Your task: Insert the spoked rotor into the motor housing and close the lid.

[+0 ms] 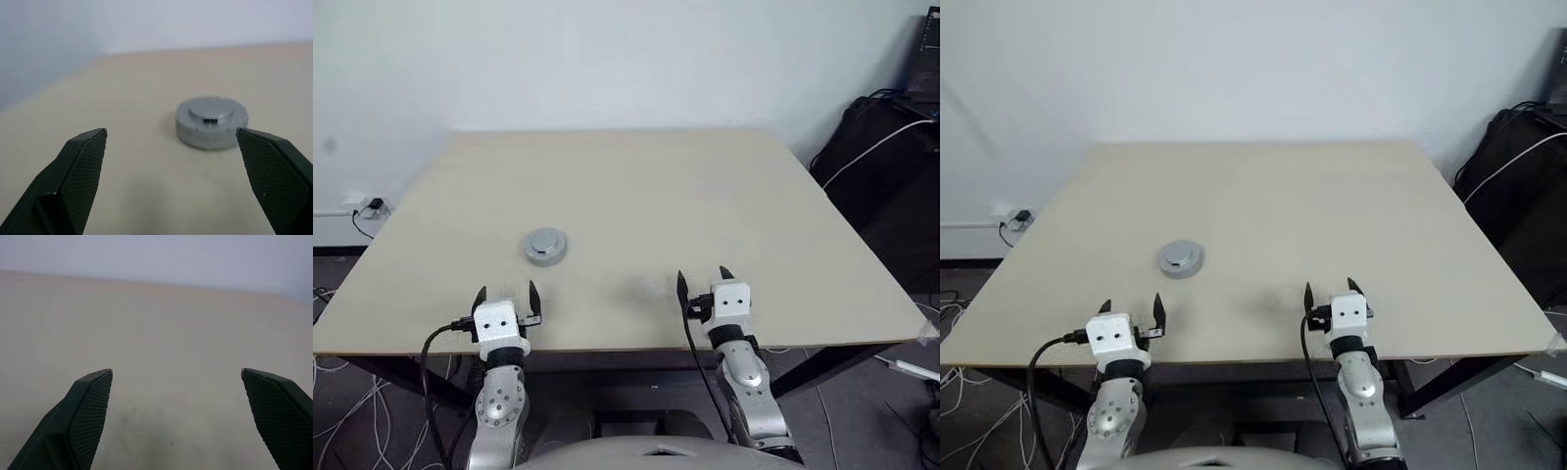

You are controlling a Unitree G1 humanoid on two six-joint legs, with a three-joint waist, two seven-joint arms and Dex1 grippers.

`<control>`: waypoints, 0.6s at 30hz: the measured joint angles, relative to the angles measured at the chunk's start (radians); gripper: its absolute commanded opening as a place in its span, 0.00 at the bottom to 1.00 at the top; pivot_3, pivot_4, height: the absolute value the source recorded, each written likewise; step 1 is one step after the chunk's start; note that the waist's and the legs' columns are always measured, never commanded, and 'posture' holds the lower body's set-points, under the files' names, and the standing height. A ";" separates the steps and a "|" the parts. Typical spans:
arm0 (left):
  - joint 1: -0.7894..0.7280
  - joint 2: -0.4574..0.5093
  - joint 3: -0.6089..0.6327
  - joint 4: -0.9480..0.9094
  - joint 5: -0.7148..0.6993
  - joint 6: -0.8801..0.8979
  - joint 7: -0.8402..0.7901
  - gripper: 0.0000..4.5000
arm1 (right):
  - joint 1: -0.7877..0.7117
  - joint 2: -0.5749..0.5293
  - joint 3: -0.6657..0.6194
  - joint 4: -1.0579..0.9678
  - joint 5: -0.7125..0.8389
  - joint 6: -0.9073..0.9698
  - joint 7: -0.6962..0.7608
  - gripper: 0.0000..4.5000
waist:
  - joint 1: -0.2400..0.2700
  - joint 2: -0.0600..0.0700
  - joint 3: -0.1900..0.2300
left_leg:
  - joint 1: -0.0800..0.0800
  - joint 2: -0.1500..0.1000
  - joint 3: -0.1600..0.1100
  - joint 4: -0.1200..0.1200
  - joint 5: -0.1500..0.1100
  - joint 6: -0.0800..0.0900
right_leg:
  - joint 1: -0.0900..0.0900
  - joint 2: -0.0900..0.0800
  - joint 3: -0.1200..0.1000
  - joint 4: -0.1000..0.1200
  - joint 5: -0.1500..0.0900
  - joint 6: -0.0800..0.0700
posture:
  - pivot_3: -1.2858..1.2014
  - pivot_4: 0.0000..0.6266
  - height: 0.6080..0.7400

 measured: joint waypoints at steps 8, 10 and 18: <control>-0.032 0.004 -0.012 0.041 0.033 -0.065 -0.006 0.99 | 0.002 0.019 -0.003 0.007 -0.001 -0.013 -0.018 1.00 | 0.000 0.000 0.000 | 0.000 0.000 0.000 0.000 0.000 0.000 | 0.000 0.000 0.000 0.000 0.000 0.000 | 0.52 0.00 1.00; -0.037 0.001 -0.013 0.054 0.028 -0.068 -0.010 0.99 | 0.001 0.019 -0.006 0.010 -0.001 -0.013 -0.018 1.00 | 0.000 0.001 0.000 | 0.000 0.000 0.000 0.000 0.000 0.000 | 0.000 0.000 0.000 0.000 0.000 0.000 | 0.52 0.00 1.00; -0.052 -0.008 -0.022 0.070 0.015 -0.068 -0.033 0.99 | -0.005 0.023 -0.025 0.046 0.001 -0.016 -0.019 1.00 | -0.001 0.001 0.000 | 0.000 0.000 0.000 0.000 0.000 0.000 | 0.000 0.000 0.000 0.000 0.000 0.000 | 0.52 0.00 1.00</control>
